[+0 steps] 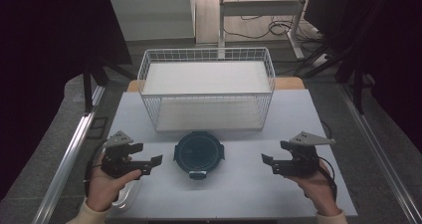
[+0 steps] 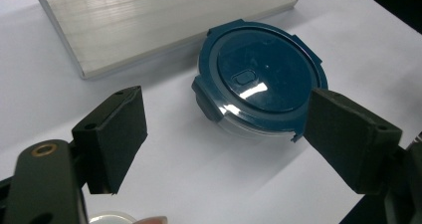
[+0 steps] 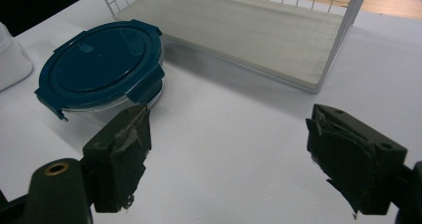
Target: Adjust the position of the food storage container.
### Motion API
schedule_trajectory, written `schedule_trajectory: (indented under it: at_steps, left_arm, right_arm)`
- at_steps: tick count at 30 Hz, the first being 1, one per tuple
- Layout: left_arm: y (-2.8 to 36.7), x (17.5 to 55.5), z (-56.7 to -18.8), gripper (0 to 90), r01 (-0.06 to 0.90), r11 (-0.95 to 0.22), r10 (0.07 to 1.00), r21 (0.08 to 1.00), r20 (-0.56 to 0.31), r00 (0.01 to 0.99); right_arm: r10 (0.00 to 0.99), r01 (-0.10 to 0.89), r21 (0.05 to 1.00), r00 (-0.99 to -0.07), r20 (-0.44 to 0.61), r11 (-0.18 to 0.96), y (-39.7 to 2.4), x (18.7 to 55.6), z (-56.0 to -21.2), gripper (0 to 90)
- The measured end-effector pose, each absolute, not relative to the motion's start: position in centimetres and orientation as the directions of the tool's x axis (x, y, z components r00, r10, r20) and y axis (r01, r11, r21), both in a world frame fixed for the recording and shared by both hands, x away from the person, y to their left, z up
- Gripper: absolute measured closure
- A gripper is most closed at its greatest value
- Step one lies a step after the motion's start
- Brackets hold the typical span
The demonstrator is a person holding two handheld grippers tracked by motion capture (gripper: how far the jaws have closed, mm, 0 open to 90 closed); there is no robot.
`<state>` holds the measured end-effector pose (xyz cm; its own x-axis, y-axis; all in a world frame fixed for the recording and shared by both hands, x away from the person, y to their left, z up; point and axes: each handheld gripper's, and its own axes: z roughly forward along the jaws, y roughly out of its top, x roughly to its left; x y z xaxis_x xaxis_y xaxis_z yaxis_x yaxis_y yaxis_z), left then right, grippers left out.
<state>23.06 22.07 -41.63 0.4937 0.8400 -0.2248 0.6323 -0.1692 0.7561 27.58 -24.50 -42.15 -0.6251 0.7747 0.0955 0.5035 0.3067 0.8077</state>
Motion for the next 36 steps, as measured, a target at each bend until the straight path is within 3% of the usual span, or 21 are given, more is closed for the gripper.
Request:
schedule_trajectory:
  at_steps: [27,36]
  left_arm:
    - [21.8,23.0,-41.5,18.9,0.629,-0.173,0.833,0.758,-0.228,0.504]
    - [19.5,23.3,-41.0,20.3,0.621,-0.189,0.822,0.761,-0.224,0.524]
  right_arm:
    - [0.784,0.522,0.790,-0.615,0.088,0.321,-25.1,27.6,-42.0,18.6]
    - [0.773,0.529,0.779,-0.627,0.091,0.337,-24.9,27.8,-42.3,19.1]
